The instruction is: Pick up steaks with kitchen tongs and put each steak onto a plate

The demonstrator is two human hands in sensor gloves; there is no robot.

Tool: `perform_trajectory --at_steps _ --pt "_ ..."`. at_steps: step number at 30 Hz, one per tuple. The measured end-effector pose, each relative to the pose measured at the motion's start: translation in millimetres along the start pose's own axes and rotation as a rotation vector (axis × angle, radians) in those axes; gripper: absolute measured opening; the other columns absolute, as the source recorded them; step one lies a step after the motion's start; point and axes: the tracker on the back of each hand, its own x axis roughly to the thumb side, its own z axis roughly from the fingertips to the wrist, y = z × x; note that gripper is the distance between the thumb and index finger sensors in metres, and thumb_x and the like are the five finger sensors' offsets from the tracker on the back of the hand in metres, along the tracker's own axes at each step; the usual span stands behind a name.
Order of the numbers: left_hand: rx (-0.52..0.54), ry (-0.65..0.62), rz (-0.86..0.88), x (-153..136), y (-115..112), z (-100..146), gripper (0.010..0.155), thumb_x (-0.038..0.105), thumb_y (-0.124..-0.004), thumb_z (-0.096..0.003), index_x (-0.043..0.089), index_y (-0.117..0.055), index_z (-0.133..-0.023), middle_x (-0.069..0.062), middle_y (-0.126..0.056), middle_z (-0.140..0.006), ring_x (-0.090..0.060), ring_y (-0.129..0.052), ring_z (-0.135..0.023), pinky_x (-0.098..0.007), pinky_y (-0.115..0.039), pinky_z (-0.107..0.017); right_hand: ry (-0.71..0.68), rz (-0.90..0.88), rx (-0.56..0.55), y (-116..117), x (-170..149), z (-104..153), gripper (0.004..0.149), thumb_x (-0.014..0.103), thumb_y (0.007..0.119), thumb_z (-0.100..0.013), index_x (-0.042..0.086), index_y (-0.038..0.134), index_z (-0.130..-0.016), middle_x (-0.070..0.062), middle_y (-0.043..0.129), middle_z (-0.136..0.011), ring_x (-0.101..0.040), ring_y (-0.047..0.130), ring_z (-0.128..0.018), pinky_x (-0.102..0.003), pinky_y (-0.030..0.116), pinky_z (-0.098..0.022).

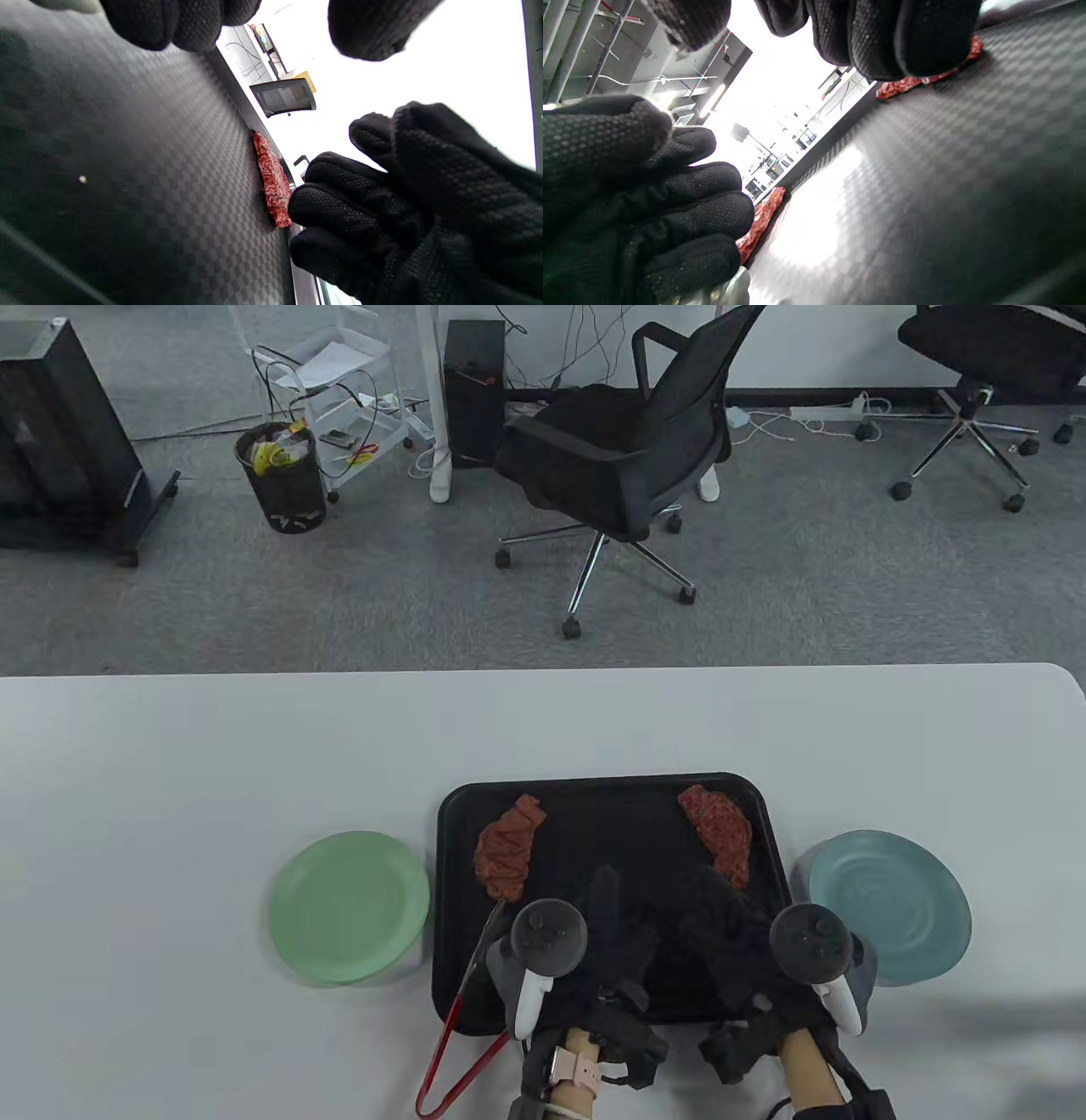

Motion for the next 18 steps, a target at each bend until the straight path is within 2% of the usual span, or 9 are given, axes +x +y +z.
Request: perform_trajectory --at_steps 5,11,18 --pt "-0.013 0.007 -0.018 -4 -2 1 0.083 0.04 -0.079 -0.0427 0.015 -0.033 -0.107 -0.021 -0.047 -0.105 -0.047 -0.065 -0.085 -0.05 -0.068 -0.06 -0.003 0.04 0.024 2 -1 1 0.068 0.04 0.072 -0.046 0.014 0.049 -0.104 -0.023 0.062 -0.103 -0.047 0.071 -0.083 -0.055 0.067 -0.059" --pt "0.024 -0.02 0.003 -1 3 7 0.083 0.04 -0.079 -0.0426 0.015 -0.034 -0.107 -0.021 -0.047 -0.105 -0.048 -0.065 -0.086 -0.05 -0.067 -0.06 -0.013 0.058 0.04 5 -2 0 0.068 0.041 0.072 -0.046 0.014 0.049 -0.104 -0.024 0.062 -0.103 -0.047 0.071 -0.083 -0.056 0.067 -0.058" --pt "0.053 -0.061 -0.021 12 6 15 0.085 0.042 -0.079 -0.0424 0.015 -0.033 -0.108 -0.021 -0.045 -0.106 -0.049 -0.061 -0.087 -0.052 -0.065 -0.062 -0.015 0.078 0.049 2 -7 2 0.068 0.041 0.072 -0.045 0.014 0.05 -0.104 -0.024 0.062 -0.103 -0.047 0.072 -0.082 -0.056 0.068 -0.058"
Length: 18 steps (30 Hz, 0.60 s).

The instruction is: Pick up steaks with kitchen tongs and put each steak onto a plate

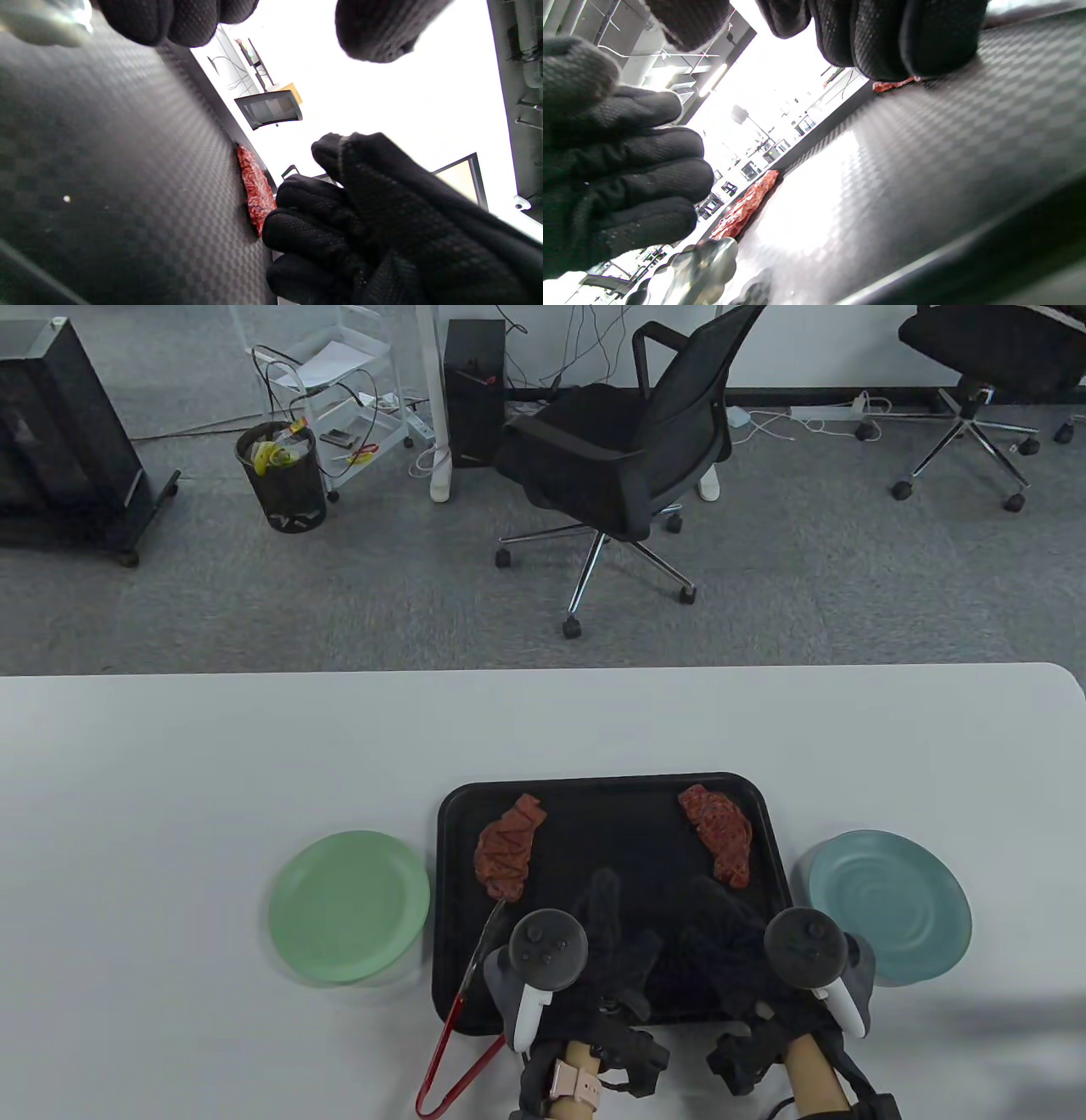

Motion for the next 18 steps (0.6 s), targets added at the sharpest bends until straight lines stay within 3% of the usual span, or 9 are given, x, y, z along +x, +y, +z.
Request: perform_trajectory --at_steps 4,10,15,18 --pt "0.028 -0.032 -0.04 12 8 4 0.086 0.044 -0.08 -0.0425 0.016 -0.031 -0.108 -0.021 -0.04 -0.107 -0.05 -0.055 -0.09 -0.053 -0.059 -0.065 0.002 0.013 0.006 -2 -3 1 0.068 0.041 0.072 -0.045 0.013 0.05 -0.104 -0.024 0.063 -0.102 -0.047 0.072 -0.082 -0.056 0.068 -0.058" --pt "0.102 -0.051 -0.173 24 46 18 0.091 0.047 -0.081 -0.0417 0.018 -0.026 -0.108 -0.019 -0.034 -0.109 -0.051 -0.047 -0.094 -0.055 -0.052 -0.069 0.025 -0.007 0.006 -4 -10 0 0.068 0.041 0.072 -0.045 0.013 0.051 -0.104 -0.025 0.063 -0.102 -0.048 0.072 -0.082 -0.056 0.068 -0.058" --pt "0.096 0.104 -0.395 -4 80 30 0.1 0.055 -0.082 -0.0401 0.014 -0.022 -0.109 -0.022 -0.03 -0.11 -0.053 -0.042 -0.095 -0.058 -0.048 -0.07 0.034 -0.019 0.001 -5 -13 -1 0.068 0.041 0.072 -0.045 0.013 0.051 -0.104 -0.025 0.063 -0.102 -0.048 0.072 -0.082 -0.056 0.068 -0.058" --pt "-0.058 0.3 -0.537 -29 89 31 0.11 0.066 -0.081 -0.036 0.009 -0.022 -0.109 -0.025 -0.028 -0.109 -0.056 -0.04 -0.094 -0.063 -0.046 -0.069 0.039 -0.011 0.004 -3 -14 -1 0.068 0.041 0.072 -0.045 0.013 0.051 -0.104 -0.025 0.063 -0.102 -0.048 0.072 -0.081 -0.056 0.068 -0.058"
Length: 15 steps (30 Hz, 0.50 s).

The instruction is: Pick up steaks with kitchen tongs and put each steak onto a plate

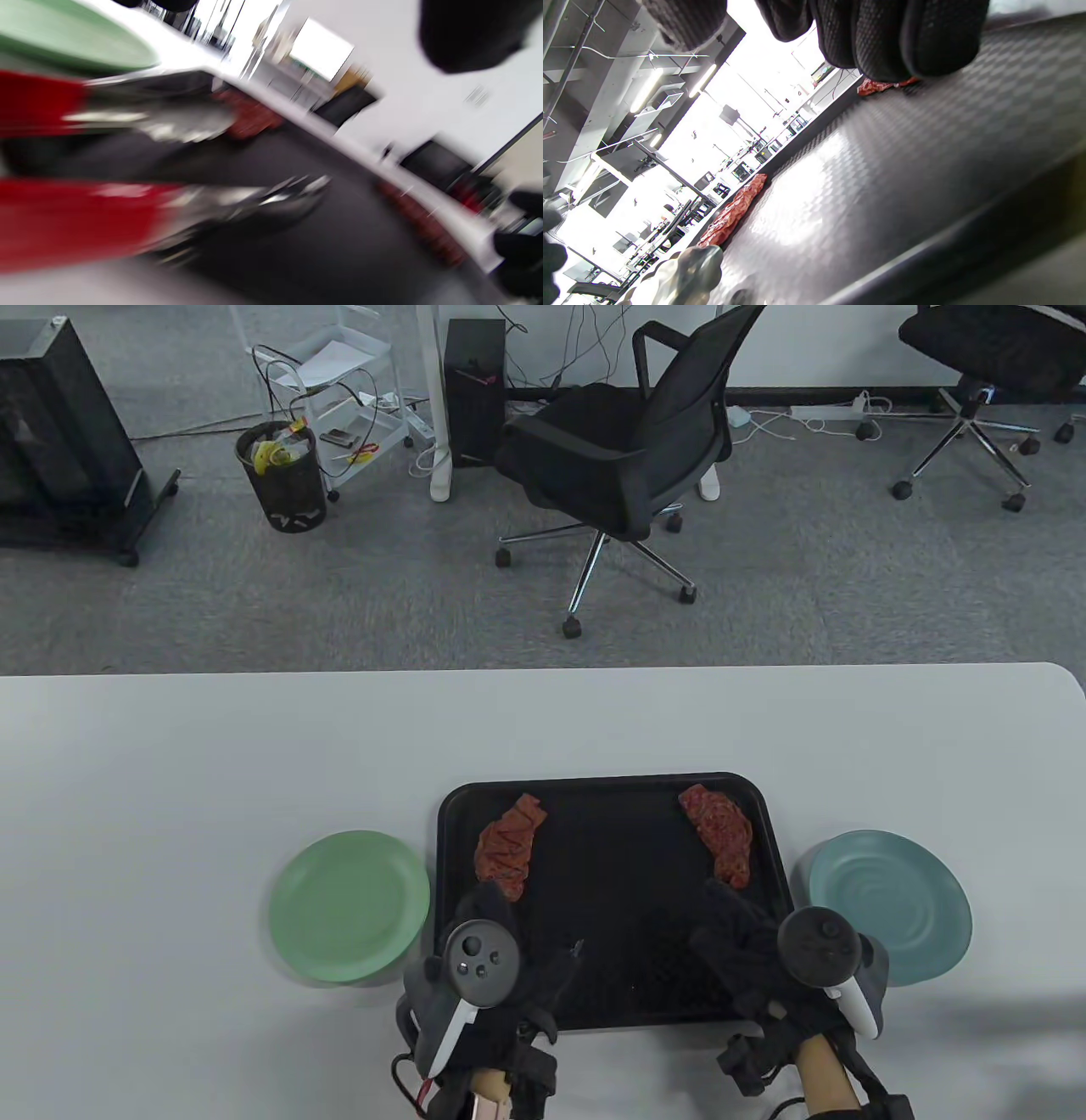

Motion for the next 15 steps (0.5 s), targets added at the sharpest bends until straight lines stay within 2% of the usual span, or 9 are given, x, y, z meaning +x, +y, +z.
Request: perform_trajectory --at_steps 1,3,5,15 --pt "-0.086 0.072 -0.063 -7 -5 -3 0.112 0.068 -0.081 -0.0354 0.008 -0.021 -0.109 -0.025 -0.028 -0.109 -0.056 -0.039 -0.095 -0.064 -0.046 -0.07 0.001 0.007 0.003 1 0 0 0.068 0.041 0.072 -0.045 0.012 0.052 -0.104 -0.025 0.063 -0.102 -0.048 0.072 -0.081 -0.056 0.068 -0.058" --pt "-0.188 0.153 -0.144 -14 -15 -8 0.115 0.069 -0.082 -0.0342 0.007 -0.019 -0.108 -0.026 -0.028 -0.109 -0.056 -0.039 -0.094 -0.064 -0.047 -0.069 0.001 0.029 0.008 1 0 0 0.068 0.041 0.072 -0.045 0.012 0.052 -0.104 -0.025 0.063 -0.102 -0.048 0.072 -0.081 -0.056 0.068 -0.058" --pt "-0.251 0.201 -0.189 -15 -22 -12 0.114 0.068 -0.082 -0.035 0.006 -0.018 -0.107 -0.026 -0.029 -0.108 -0.056 -0.04 -0.094 -0.064 -0.048 -0.069 0.0 0.043 0.011 1 0 0 0.068 0.041 0.072 -0.045 0.012 0.052 -0.104 -0.026 0.063 -0.102 -0.048 0.072 -0.082 -0.056 0.068 -0.058" --pt "-0.225 0.231 -0.387 -4 -37 -17 0.105 0.06 -0.083 -0.0373 0.012 -0.022 -0.108 -0.019 -0.043 -0.108 -0.052 -0.044 -0.094 -0.063 -0.047 -0.07 0.019 0.056 0.017 2 -4 -1 0.068 0.041 0.072 -0.045 0.012 0.053 -0.103 -0.026 0.063 -0.102 -0.049 0.072 -0.081 -0.056 0.068 -0.057"
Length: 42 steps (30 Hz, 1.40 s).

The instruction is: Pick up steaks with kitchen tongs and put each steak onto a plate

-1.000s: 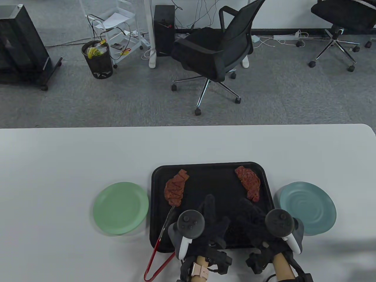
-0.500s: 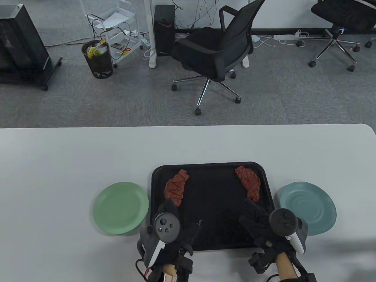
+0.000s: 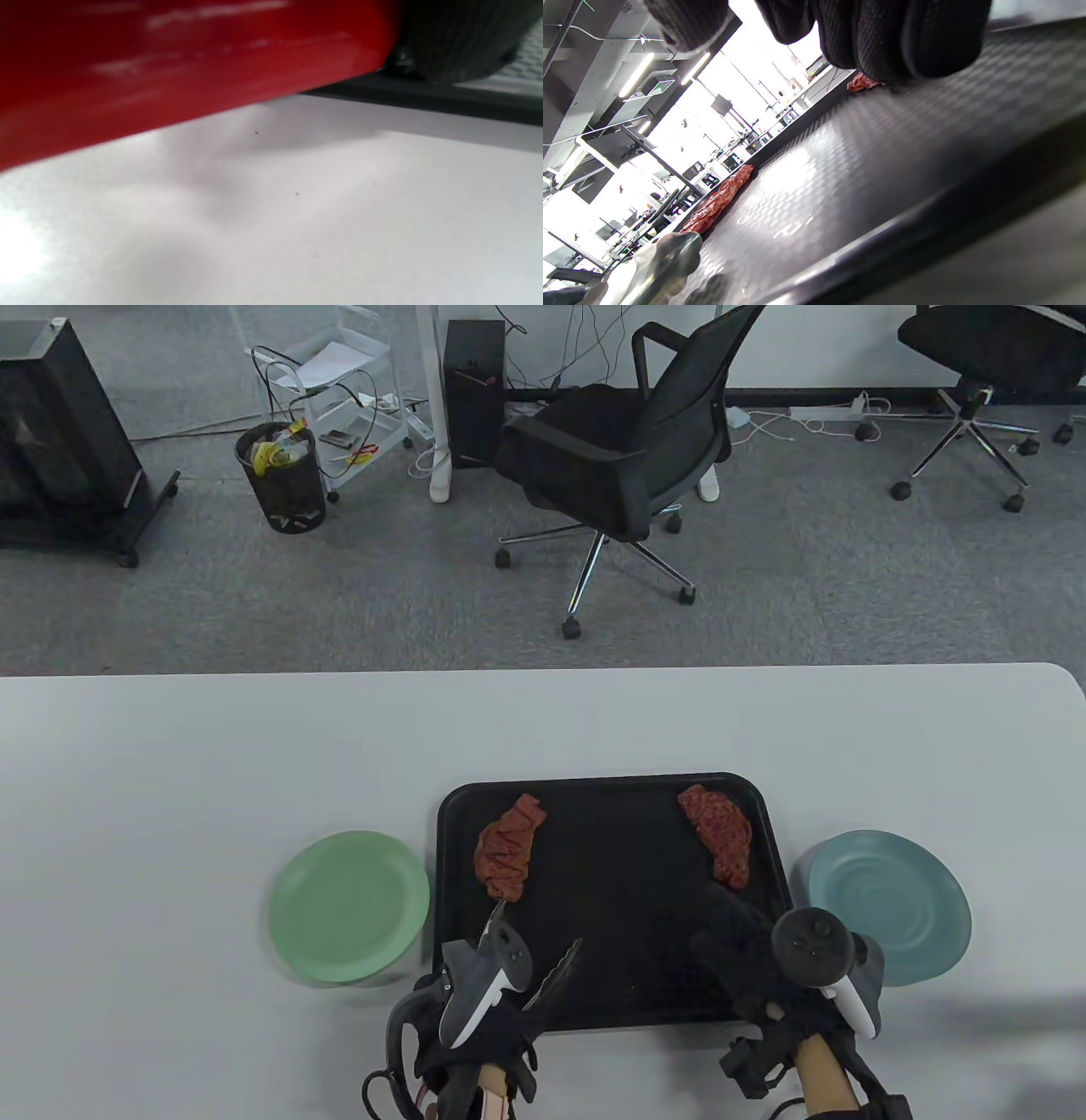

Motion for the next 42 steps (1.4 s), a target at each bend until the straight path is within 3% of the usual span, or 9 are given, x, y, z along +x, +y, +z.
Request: perform_trajectory --at_steps 5,10,13,15,17,25,29,35,42 --pt "0.01 -0.015 -0.008 3 0 2 0.107 0.057 -0.085 -0.033 0.011 -0.023 -0.107 -0.023 -0.049 -0.105 -0.054 -0.045 -0.093 -0.064 -0.047 -0.07 0.002 0.008 0.0 1 0 0 0.067 0.041 0.072 -0.045 0.012 0.053 -0.103 -0.026 0.064 -0.102 -0.049 0.072 -0.081 -0.056 0.068 -0.057" --pt "0.089 -0.037 -0.032 8 2 9 0.102 0.053 -0.086 -0.0347 0.011 -0.028 -0.107 -0.023 -0.056 -0.101 -0.053 -0.054 -0.091 -0.064 -0.053 -0.068 0.001 0.019 0.005 1 0 1 0.067 0.041 0.072 -0.045 0.012 0.054 -0.103 -0.026 0.064 -0.102 -0.049 0.072 -0.081 -0.057 0.068 -0.057" --pt "0.142 -0.057 -0.028 13 5 14 0.099 0.052 -0.085 -0.0364 0.011 -0.03 -0.107 -0.025 -0.058 -0.097 -0.054 -0.067 -0.086 -0.062 -0.065 -0.063 -0.002 0.018 0.003 1 0 1 0.067 0.041 0.072 -0.045 0.012 0.054 -0.103 -0.026 0.064 -0.102 -0.048 0.072 -0.081 -0.057 0.068 -0.057" --pt "0.222 -0.067 -0.034 17 6 16 0.097 0.052 -0.085 -0.0364 0.011 -0.032 -0.106 -0.026 -0.06 -0.095 -0.049 -0.083 -0.075 -0.054 -0.079 -0.053 -0.002 0.018 0.005 1 0 0 0.067 0.041 0.072 -0.045 0.011 0.054 -0.103 -0.026 0.064 -0.101 -0.048 0.072 -0.081 -0.057 0.068 -0.057" --pt "0.259 -0.066 -0.04 18 6 18 0.096 0.053 -0.084 -0.036 0.011 -0.033 -0.106 -0.024 -0.062 -0.094 -0.045 -0.087 -0.07 -0.051 -0.083 -0.049 -0.003 0.018 0.008 1 0 0 0.067 0.041 0.072 -0.045 0.011 0.054 -0.103 -0.026 0.064 -0.101 -0.048 0.072 -0.081 -0.057 0.068 -0.057" --pt "0.423 -0.16 0.154 16 13 28 0.097 0.053 -0.079 -0.0373 0.01 -0.024 -0.105 -0.022 -0.058 -0.097 -0.043 -0.086 -0.068 -0.051 -0.081 -0.048 -0.003 0.017 0.01 1 0 0 0.067 0.041 0.071 -0.045 0.011 0.055 -0.103 -0.026 0.064 -0.101 -0.049 0.073 -0.081 -0.057 0.068 -0.057" --pt "0.478 -0.27 0.355 13 12 29 0.097 0.052 -0.079 -0.0375 0.009 -0.023 -0.105 -0.022 -0.058 -0.097 -0.043 -0.085 -0.069 -0.052 -0.081 -0.048 -0.002 0.018 0.01 1 0 0 0.067 0.041 0.071 -0.045 0.011 0.055 -0.103 -0.026 0.064 -0.101 -0.049 0.073 -0.081 -0.057 0.068 -0.057" --pt "0.466 -0.348 0.514 12 13 31 0.098 0.052 -0.079 -0.0379 0.009 -0.022 -0.104 -0.023 -0.056 -0.097 -0.044 -0.084 -0.069 -0.052 -0.08 -0.049 -0.002 0.026 0.012 2 0 0 0.066 0.041 0.071 -0.045 0.011 0.055 -0.102 -0.027 0.064 -0.101 -0.049 0.073 -0.081 -0.057 0.068 -0.057" --pt "0.437 -0.336 0.502 12 12 30 0.097 0.051 -0.079 -0.0382 0.009 -0.021 -0.104 -0.023 -0.058 -0.097 -0.044 -0.084 -0.069 -0.052 -0.08 -0.049 -0.003 0.038 0.019 3 1 -1 0.066 0.041 0.071 -0.045 0.011 0.055 -0.102 -0.027 0.065 -0.101 -0.049 0.073 -0.081 -0.057 0.068 -0.057"
